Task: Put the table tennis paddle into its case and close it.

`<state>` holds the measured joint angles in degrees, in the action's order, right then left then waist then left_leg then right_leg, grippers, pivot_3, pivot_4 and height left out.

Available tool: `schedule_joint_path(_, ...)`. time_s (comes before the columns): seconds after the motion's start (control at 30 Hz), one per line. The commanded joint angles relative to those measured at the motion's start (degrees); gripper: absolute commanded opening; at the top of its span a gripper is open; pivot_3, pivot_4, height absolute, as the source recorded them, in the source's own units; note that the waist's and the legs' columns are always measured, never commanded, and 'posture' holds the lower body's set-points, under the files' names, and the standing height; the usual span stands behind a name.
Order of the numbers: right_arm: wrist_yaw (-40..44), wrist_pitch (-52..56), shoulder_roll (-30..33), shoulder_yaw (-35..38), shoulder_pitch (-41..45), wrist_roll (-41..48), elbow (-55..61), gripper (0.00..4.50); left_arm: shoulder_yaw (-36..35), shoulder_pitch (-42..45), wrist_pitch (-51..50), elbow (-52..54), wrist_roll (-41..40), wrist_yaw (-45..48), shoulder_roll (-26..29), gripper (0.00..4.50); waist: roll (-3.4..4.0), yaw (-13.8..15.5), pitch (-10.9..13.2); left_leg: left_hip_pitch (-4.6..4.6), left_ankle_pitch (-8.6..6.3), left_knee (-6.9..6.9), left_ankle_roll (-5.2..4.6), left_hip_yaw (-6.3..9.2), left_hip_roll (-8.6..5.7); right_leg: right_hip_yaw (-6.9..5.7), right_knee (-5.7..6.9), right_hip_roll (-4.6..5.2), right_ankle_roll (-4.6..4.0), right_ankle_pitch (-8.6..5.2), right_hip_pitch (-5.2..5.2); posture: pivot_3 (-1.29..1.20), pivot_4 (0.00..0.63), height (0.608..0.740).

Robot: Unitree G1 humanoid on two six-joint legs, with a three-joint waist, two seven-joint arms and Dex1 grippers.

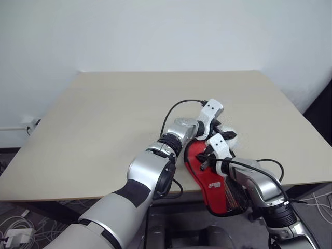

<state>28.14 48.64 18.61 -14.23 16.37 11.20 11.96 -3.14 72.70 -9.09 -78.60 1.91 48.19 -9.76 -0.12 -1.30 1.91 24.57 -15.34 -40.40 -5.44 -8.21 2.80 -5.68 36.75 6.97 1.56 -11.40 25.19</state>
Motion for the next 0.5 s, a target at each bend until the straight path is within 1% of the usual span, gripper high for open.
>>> schedule_joint_path(0.03,2.17,-2.78,3.05,1.22,-1.57,-0.2,-1.39,0.41,0.19,0.11,-1.03,2.51,-0.72,4.41,-0.88,4.45,0.0,0.02,0.0,0.01,0.01,0.0,-0.02,0.0,-0.02,0.0,0.01,0.0,0.0,0.0,0.0,0.0,0.0,0.724)
schedule_joint_path(0.2,7.3,-4.86,4.8,6.5,-1.48,5.61,2.84,0.41,-1.81,1.92,-3.45,3.23,-3.11,9.26,2.42,4.45,0.01,-0.03,0.03,0.08,0.01,-0.02,-0.08,-0.02,-0.02,0.03,0.01,-0.01,0.02,-0.01,0.09,0.0,0.0,0.724)
schedule_joint_path(0.3,8.42,-5.13,5.7,7.66,-1.03,7.2,3.39,0.41,-3.17,3.06,-3.39,3.95,-4.67,11.09,4.8,4.45,0.01,-0.02,0.03,0.09,0.01,-0.03,-0.08,-0.01,0.01,0.03,0.02,-0.02,0.02,-0.01,0.1,0.0,0.0,0.724)
schedule_joint_path(0.5,9.27,-5.76,5.49,10.74,-0.37,10.35,4.51,0.41,-7.21,6.75,-5.97,4.52,-8.41,13.77,12.86,4.45,0.02,-0.15,0.04,0.09,0.0,-0.03,-0.07,-0.02,0.07,0.03,0.03,-0.08,0.01,-0.01,0.14,0.0,0.0,0.724)
